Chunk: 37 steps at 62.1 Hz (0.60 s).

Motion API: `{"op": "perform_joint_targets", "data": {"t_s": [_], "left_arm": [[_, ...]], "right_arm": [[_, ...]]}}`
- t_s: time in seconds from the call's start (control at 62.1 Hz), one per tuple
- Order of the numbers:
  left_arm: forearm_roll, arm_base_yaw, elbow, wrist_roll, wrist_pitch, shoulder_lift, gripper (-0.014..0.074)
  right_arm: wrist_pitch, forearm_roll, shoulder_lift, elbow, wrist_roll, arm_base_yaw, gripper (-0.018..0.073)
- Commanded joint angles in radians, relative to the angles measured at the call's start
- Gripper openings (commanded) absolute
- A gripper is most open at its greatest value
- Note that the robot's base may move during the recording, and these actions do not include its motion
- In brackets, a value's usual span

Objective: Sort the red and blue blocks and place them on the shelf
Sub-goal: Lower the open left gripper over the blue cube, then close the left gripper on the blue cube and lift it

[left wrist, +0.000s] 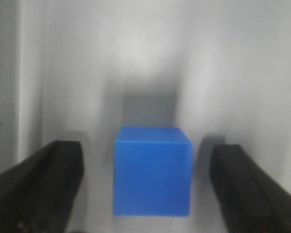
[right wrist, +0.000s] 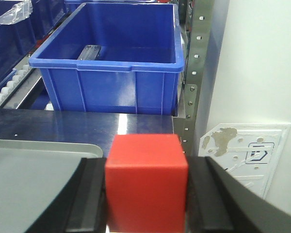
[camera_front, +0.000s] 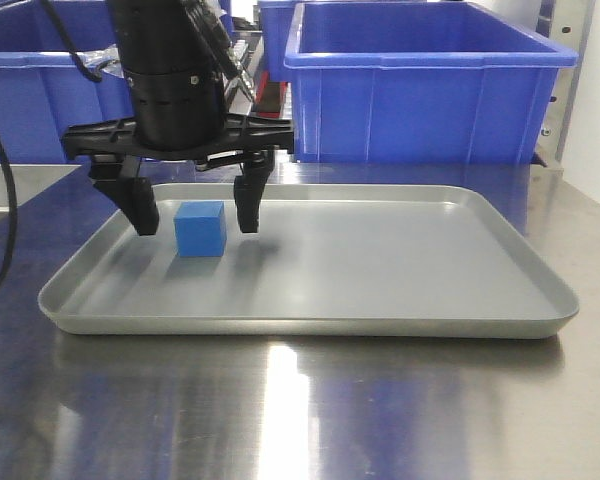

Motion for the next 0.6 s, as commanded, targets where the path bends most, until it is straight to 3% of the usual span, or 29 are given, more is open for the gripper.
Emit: {"op": "perform_joint_targets", "data": {"t_s": [0.0, 0.258, 0.483, 0.58], "left_arm": [[0.014, -0.006, -0.031, -0.011, -0.023, -0.051, 0.0447], [0.014, -0.006, -0.031, -0.011, -0.018, -0.051, 0.0117], [0.014, -0.006, -0.031, -0.007, -0.018, -0.092, 0.0124], [0.008, -0.006, -0.029, 0.033, -0.016, -0.14, 0.0124]], "right_arm": [[-0.083, 0.003, 0.003, -0.028, -0.016, -0.005, 0.0089], [-0.083, 0.003, 0.003, -0.028, -0.016, -0.005, 0.0089], [-0.083, 0.003, 0.003, -0.028, -0.016, -0.005, 0.0089], [-0.083, 0.003, 0.003, -0.028, -0.016, -0.005, 0.0089]]}}
